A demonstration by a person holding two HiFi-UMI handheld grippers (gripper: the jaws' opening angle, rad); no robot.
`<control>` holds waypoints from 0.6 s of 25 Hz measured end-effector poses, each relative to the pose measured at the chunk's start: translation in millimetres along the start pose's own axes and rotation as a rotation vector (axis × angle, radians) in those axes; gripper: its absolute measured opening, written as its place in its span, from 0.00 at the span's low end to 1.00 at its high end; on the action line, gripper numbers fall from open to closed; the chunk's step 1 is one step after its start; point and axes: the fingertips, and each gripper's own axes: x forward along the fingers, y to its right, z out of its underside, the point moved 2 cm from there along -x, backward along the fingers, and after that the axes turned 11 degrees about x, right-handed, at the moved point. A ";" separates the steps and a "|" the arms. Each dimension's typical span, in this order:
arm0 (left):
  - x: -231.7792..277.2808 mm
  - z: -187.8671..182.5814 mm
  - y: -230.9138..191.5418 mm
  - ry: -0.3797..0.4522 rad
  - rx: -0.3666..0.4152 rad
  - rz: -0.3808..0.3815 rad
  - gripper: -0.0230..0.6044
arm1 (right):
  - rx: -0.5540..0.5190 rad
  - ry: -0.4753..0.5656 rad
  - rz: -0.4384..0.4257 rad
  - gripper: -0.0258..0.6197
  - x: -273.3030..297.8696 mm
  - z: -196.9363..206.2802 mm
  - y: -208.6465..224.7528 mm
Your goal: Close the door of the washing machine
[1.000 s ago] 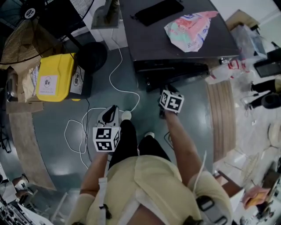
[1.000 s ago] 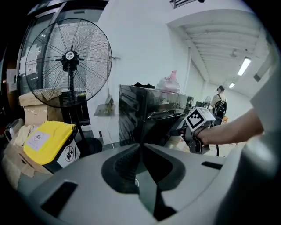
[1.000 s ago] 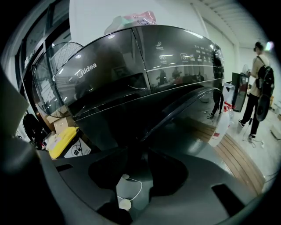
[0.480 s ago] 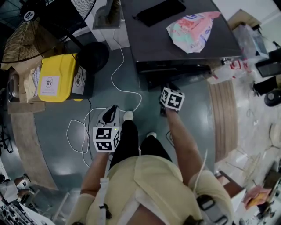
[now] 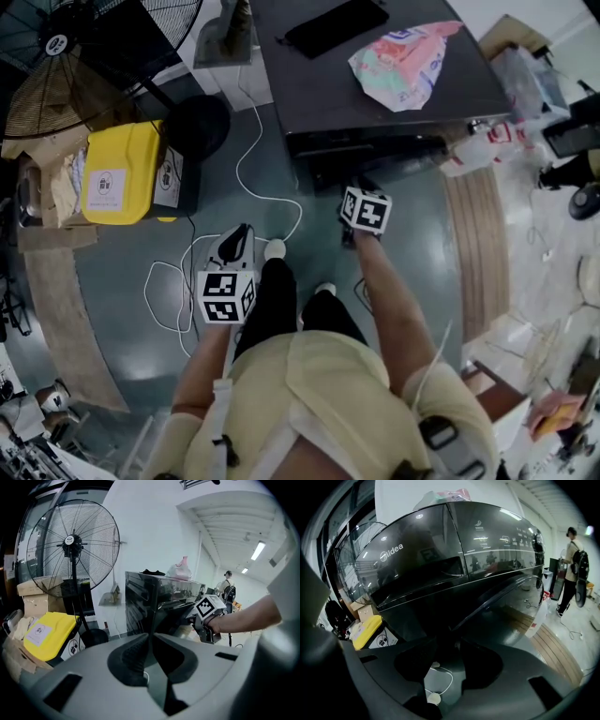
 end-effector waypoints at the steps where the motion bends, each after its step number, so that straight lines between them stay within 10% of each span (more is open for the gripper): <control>1: -0.1 -1.0 0.2 0.002 0.003 0.001 0.07 | 0.002 0.000 -0.004 0.26 -0.9 0.1 -0.4; 15: 5.8 -24.1 20.6 0.050 0.019 0.056 0.07 | -0.003 0.076 -0.122 0.26 -61.4 0.4 -7.0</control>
